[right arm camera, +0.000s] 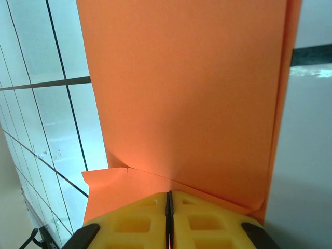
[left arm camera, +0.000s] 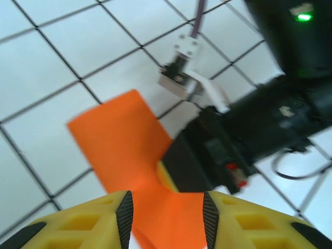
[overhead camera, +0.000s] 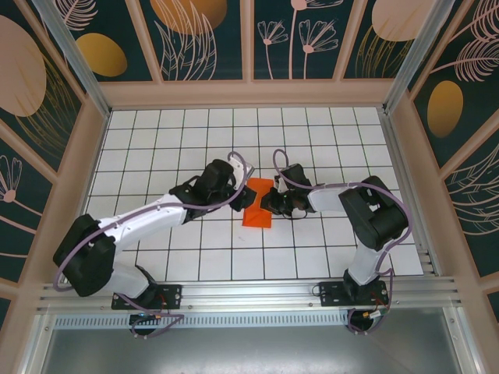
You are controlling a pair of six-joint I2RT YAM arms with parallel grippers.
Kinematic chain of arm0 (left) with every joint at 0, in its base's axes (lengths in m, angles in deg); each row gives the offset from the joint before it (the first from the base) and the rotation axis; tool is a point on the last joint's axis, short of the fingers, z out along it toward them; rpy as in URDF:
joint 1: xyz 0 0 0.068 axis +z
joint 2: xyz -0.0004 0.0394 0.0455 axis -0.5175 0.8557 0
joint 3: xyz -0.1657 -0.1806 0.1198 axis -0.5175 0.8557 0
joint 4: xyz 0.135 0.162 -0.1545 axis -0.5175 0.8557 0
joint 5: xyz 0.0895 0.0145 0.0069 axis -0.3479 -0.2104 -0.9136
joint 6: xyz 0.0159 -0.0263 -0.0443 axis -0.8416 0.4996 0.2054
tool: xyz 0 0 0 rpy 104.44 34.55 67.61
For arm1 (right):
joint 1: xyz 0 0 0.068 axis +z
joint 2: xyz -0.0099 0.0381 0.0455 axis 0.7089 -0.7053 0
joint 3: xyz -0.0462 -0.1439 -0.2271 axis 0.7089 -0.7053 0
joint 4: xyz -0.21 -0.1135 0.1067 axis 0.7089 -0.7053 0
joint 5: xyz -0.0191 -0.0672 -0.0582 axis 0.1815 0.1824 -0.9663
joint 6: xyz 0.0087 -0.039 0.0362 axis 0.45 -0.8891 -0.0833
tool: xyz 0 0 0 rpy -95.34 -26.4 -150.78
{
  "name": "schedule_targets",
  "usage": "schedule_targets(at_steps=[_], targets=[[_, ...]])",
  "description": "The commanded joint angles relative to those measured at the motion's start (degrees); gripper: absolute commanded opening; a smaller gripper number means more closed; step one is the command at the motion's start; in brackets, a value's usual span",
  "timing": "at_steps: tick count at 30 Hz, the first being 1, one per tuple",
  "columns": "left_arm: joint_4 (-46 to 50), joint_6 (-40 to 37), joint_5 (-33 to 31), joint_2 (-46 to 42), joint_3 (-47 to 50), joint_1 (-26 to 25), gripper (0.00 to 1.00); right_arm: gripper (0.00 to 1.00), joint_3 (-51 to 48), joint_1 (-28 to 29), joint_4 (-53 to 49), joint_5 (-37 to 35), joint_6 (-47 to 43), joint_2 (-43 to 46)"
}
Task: Fold a paper plane with a square sheet of paper (fold left side to right side)
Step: Fold the triangle a second time at the center of the table.
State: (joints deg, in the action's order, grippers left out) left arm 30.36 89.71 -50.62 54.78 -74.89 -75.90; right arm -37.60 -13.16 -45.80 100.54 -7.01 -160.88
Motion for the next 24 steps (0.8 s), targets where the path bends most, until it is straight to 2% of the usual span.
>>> schedule_targets(at_steps=[1, 6, 15, 20, 24], targets=[[-4.4, 7.5, 9.5, 0.5, 4.6, 0.2, 0.42, 0.12, -0.1, 0.3, -3.0, -1.1, -1.1, -0.9], [-5.7, 10.7, 13.5, 4.6, 4.2, 0.2, 0.42, 0.12, 0.1, 0.3, -3.1, -0.9, -1.3, -1.0], [-4.6, 10.5, 14.6, 11.9, 2.2, 0.2, 0.42, 0.12, 0.4, 0.3, -3.7, -0.9, -1.6, -1.2], [-5.4, 10.6, 16.0, 13.4, 2.1, 0.2, 0.42, 0.12, 0.6, 0.3, -3.9, -1.0, -1.9, -1.1], [-4.5, 10.2, 14.8, 14.6, 2.2, 0.2, 0.41, 0.12, 0.6, 0.3, -3.9, -0.9, -2.0, -1.2]])
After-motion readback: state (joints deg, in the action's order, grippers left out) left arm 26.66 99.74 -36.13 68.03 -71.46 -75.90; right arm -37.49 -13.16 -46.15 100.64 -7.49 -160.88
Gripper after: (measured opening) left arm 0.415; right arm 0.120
